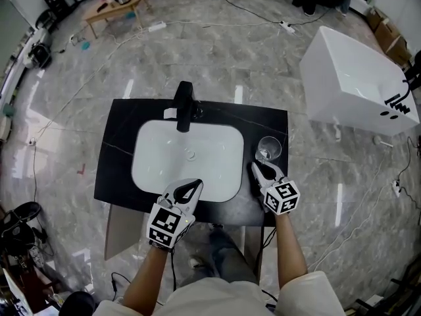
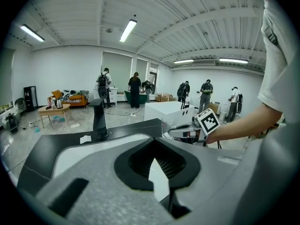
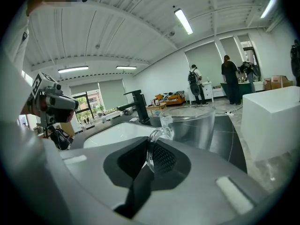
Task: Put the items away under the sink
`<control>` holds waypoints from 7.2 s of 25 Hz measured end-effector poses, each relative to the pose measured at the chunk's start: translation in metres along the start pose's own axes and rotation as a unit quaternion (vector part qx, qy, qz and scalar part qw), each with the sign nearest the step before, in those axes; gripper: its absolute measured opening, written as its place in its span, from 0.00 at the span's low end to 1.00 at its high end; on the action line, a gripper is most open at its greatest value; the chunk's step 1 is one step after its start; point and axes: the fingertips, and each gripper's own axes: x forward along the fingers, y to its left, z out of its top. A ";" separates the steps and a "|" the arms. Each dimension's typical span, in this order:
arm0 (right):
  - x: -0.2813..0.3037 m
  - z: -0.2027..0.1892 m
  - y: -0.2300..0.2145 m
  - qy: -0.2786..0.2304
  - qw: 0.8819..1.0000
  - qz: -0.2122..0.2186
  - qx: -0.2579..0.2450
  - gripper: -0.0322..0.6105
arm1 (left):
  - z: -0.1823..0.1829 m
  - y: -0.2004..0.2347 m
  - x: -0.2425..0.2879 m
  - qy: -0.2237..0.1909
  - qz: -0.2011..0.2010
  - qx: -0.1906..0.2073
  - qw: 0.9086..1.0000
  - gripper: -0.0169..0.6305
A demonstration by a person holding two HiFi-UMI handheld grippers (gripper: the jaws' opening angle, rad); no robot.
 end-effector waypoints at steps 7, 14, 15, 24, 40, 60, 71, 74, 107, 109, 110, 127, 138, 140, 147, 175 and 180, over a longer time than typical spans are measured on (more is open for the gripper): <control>-0.009 0.011 0.023 -0.009 1.000 0.016 -0.010 0.07 | -0.001 0.000 -0.017 -0.020 0.011 -0.006 1.000 0.03; -0.030 0.036 0.065 -0.014 0.999 0.029 -0.026 0.07 | 0.002 -0.011 -0.056 -0.046 0.019 -0.012 0.999 0.03; -0.035 0.039 0.073 -0.015 0.999 0.031 -0.030 0.07 | 0.003 -0.015 -0.063 -0.052 0.021 -0.012 0.998 0.03; -0.059 0.063 0.170 -0.020 0.996 0.067 -0.063 0.07 | 0.002 -0.011 -0.143 -0.088 0.066 -0.016 0.994 0.03; -0.091 0.083 0.311 -0.038 0.984 0.148 -0.094 0.07 | -0.015 -0.023 -0.263 -0.122 0.137 -0.013 0.983 0.03; -0.171 0.058 0.459 -0.046 0.970 0.210 -0.113 0.07 | -0.079 -0.062 -0.398 -0.138 0.201 0.007 0.970 0.03; -0.177 0.015 0.517 -0.044 0.957 0.258 -0.125 0.07 | -0.129 -0.057 -0.426 -0.123 0.220 -0.007 0.968 0.03; -0.168 -0.002 0.530 -0.044 0.948 0.286 -0.131 0.07 | -0.145 -0.045 -0.422 -0.118 0.226 -0.019 0.967 0.03; 0.144 -0.355 0.469 0.004 0.893 0.419 -0.163 0.07 | -0.483 0.152 -0.202 -0.126 0.263 -0.020 0.956 0.03; 0.163 -0.381 0.457 0.006 0.893 0.420 -0.162 0.07 | -0.507 0.164 -0.184 -0.125 0.265 -0.017 0.956 0.03; 0.172 -0.393 0.451 0.006 0.893 0.420 -0.162 0.07 | -0.518 0.169 -0.176 -0.124 0.265 -0.014 0.956 0.03; 0.259 -0.475 0.403 -0.020 0.904 0.392 -0.172 0.07 | -0.612 0.210 -0.121 -0.149 0.278 -0.011 0.949 0.03; 0.326 -0.518 0.387 -0.010 0.915 0.360 -0.184 0.07 | -0.632 0.218 -0.118 -0.136 0.266 -0.007 0.954 0.03; 0.338 -0.526 0.383 -0.005 0.916 0.356 -0.183 0.07 | -0.635 0.217 -0.115 -0.131 0.262 -0.004 0.956 0.03; 0.379 -0.550 0.379 0.002 0.928 0.327 -0.178 0.08 | -0.647 0.210 -0.112 -0.123 0.259 -0.008 0.958 0.03; 0.423 -0.596 0.360 0.029 0.946 0.270 -0.180 0.14 | -0.660 0.197 -0.110 -0.132 0.260 -0.007 0.957 0.03; 0.418 -0.599 0.359 0.035 0.943 0.267 -0.195 0.22 | -0.662 0.196 -0.112 -0.131 0.260 -0.007 0.957 0.03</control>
